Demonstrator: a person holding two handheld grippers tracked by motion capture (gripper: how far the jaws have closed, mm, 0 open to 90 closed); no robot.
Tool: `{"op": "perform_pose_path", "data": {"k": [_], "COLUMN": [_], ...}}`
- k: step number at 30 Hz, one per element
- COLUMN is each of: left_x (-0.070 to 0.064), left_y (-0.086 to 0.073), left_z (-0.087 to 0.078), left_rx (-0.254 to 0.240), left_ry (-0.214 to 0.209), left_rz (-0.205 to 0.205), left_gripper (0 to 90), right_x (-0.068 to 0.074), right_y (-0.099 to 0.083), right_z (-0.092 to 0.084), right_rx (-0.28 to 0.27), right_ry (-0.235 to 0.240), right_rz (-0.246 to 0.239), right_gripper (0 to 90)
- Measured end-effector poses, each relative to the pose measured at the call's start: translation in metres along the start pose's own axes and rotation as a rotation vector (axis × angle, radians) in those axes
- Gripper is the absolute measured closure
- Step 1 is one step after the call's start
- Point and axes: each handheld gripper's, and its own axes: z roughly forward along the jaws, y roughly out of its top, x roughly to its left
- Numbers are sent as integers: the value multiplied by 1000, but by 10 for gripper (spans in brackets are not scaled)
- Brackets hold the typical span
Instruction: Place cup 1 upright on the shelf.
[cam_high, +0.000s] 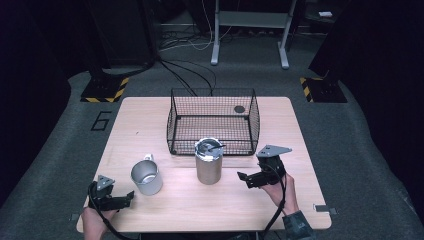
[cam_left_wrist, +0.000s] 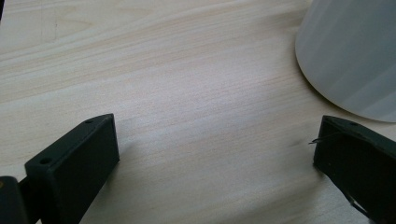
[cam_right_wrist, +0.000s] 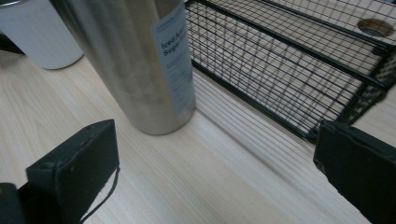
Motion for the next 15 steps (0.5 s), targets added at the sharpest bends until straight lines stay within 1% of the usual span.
{"op": "perform_pose_path", "data": {"k": [1, 4, 5, 7, 9, 12, 13, 15], "left_x": [0, 0, 0, 0, 0, 0, 0, 0], "left_y": [0, 0, 0, 0, 0, 0, 0, 0], "left_z": [0, 1, 0, 1, 0, 0, 0, 0], "left_rx": [-2, -7, 0, -9, -1, 0, -1, -1], "left_ry": [1, 4, 0, 4, 1, 1, 1, 1], "left_rz": [-1, -2, 0, -1, 0, 0, 0, 0], "left_gripper": [1, 0, 0, 0, 1, 1, 0, 0], "right_x": [3, 6, 8, 11, 13, 15, 17, 18], "right_y": [4, 7, 10, 14, 17, 20, 23, 25], "right_z": [2, 4, 6, 8, 11, 13, 15, 17], "right_rx": [1, -2, -3, -1, 1, 4, 2, 1], "right_ry": [11, 17, 30, 35, 39, 46, 54, 56], "right_rz": [-12, -16, -31, -39, -45, -51, -63, -67], "right_gripper": [0, 0, 0, 0, 0, 0, 0, 0]}}
